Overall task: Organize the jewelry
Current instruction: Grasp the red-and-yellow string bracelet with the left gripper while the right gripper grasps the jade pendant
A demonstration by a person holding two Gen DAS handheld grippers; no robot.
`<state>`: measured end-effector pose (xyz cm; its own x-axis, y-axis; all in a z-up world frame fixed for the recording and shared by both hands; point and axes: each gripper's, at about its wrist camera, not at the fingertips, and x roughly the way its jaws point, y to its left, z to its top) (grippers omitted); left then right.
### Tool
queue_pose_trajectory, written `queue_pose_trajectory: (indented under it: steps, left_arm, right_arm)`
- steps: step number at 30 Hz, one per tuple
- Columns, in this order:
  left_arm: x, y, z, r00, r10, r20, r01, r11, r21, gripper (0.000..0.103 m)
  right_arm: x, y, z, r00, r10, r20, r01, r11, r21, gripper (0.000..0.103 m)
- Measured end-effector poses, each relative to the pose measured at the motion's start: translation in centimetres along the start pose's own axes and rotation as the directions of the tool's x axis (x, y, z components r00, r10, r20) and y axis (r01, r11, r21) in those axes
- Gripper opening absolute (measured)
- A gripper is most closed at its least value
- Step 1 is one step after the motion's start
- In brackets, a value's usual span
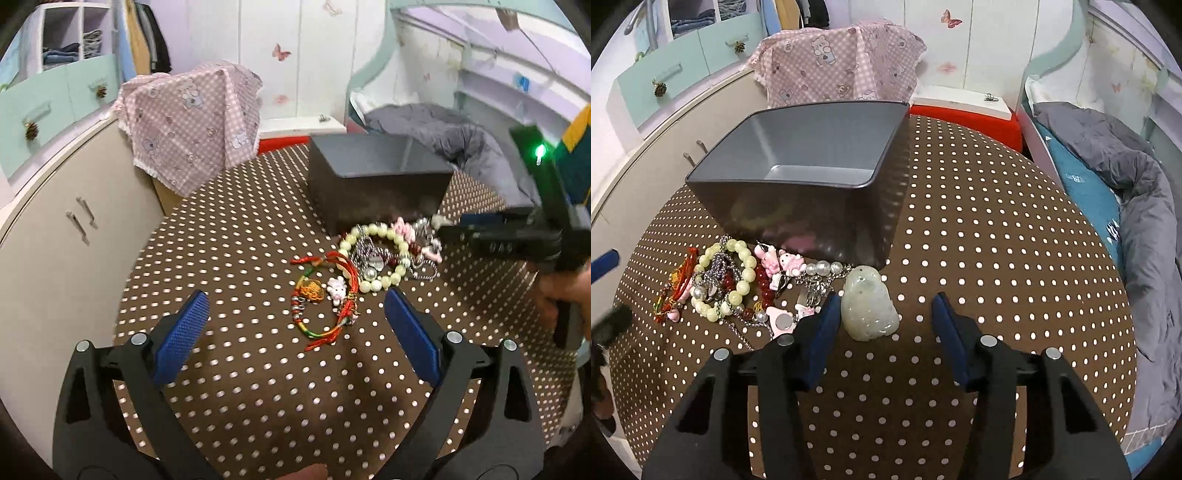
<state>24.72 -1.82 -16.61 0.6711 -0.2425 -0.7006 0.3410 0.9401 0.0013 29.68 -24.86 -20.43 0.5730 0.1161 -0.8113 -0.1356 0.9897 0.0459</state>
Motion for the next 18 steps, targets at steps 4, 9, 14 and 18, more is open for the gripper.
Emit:
queue_pose_trajectory:
  steps: [4, 9, 14, 18]
  left_arm:
    - [2.4, -0.8, 0.1, 0.999, 0.009, -0.042, -0.008, 1.0, 0.018, 0.081]
    - [3.6, -1.0, 0.2, 0.994, -0.074, -0.082, 0.075, 0.997, 0.004, 0.028]
    - [3.2, 0.0, 0.2, 0.991, -0.112, -0.074, 0.11, 0.993, -0.039, 0.011]
    - [2.3, 1.3, 0.3, 0.991, -0.124, -0.05, 0.119, 0.989, -0.09, 0.011]
  right_arm:
    - [0.5, 0.4, 0.5, 1.0, -0.023, 0.009, 0.023, 0.999, -0.036, 0.047]
    - [0.1, -0.4, 0.1, 1.0, 0.004, 0.014, -0.004, 1.0, -0.008, 0.027]
    - [-0.4, -1.2, -0.6, 0.999, 0.025, 0.022, -0.025, 1.0, 0.004, 0.027]
    - [-1.6, -2.1, -1.4, 0.998, 0.056, 0.038, -0.057, 0.998, 0.029, 0.027]
